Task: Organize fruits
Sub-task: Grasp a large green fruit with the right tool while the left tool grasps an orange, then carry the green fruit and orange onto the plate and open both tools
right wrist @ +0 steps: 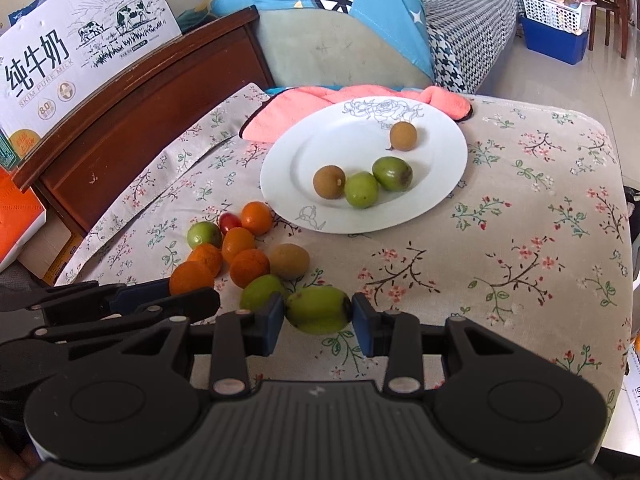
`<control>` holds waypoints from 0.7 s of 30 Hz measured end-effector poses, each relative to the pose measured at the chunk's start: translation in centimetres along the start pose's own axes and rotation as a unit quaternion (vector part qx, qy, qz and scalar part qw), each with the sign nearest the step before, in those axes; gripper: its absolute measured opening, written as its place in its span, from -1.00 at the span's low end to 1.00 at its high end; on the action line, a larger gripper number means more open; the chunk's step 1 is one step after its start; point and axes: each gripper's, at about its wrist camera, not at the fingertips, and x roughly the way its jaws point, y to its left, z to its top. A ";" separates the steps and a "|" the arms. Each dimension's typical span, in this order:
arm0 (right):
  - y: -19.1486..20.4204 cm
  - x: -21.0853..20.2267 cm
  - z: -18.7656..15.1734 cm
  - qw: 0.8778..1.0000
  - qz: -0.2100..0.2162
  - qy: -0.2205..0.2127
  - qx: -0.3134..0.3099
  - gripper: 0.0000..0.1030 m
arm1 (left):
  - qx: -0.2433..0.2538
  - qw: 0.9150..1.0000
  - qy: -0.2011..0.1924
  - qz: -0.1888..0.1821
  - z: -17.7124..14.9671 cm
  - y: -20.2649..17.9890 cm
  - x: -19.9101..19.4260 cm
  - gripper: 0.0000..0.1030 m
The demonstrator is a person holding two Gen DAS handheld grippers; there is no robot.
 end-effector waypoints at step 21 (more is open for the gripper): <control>-3.2 0.4 8.5 0.995 0.042 -0.045 0.075 -0.28 | 0.006 1.000 -0.019 0.002 8.3 1.2 3.6 -0.47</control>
